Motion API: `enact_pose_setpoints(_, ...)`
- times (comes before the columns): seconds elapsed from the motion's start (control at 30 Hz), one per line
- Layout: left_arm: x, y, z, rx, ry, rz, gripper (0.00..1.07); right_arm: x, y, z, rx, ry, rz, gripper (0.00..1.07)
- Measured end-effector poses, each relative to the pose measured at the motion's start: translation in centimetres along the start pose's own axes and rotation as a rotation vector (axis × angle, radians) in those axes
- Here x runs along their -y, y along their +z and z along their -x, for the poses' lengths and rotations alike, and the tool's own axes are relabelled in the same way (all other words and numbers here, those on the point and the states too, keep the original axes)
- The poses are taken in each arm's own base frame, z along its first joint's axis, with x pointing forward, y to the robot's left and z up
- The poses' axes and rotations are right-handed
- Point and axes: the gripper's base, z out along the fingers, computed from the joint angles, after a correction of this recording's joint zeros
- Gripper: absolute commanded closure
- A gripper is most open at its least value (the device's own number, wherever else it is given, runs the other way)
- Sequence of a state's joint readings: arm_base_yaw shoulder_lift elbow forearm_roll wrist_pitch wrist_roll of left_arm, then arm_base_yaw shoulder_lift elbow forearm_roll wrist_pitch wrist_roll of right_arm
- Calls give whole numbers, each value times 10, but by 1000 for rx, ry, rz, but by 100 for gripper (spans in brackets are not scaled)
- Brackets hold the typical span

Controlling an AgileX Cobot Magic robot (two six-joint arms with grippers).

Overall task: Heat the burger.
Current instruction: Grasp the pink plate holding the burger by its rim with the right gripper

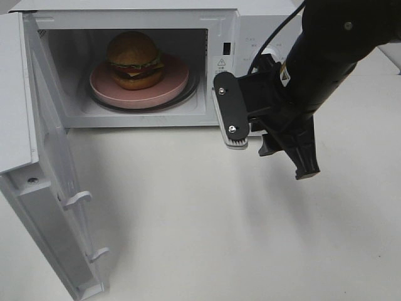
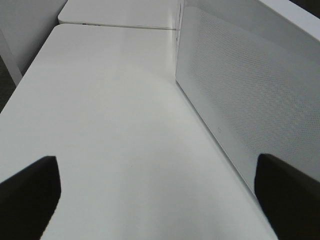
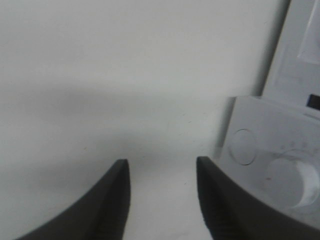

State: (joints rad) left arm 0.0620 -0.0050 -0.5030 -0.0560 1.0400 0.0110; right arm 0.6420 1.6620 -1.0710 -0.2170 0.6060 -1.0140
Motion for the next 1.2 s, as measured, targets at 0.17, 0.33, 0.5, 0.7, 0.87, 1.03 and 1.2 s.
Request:
enact_pose_setpoints(0.17,0,0,0,0,0,0,9,4,-3,21,58,-34,-119,20)
enact_pose_setpoints(0.33,0,0,0,0,0,0,9,10,-9,37,88,-68,-185,19)
enact_pose_setpoints(0.5,0,0,0,0,0,0,9,20,-8,52,94,-105,-219,21)
enact_pose_setpoints(0.7,0,0,0,0,0,0,9,32,1,65,102,-99,-230,22)
enact_pose_setpoints(0.87,0,0,0,0,0,0,9,38,13,71,97,-100,-220,22)
enact_pose_setpoints(1.03,0,0,0,0,0,0,9,44,23,77,96,-100,-216,23)
enact_pose_setpoints(1.2,0,0,0,0,0,0,9,57,32,86,104,-94,-230,24)
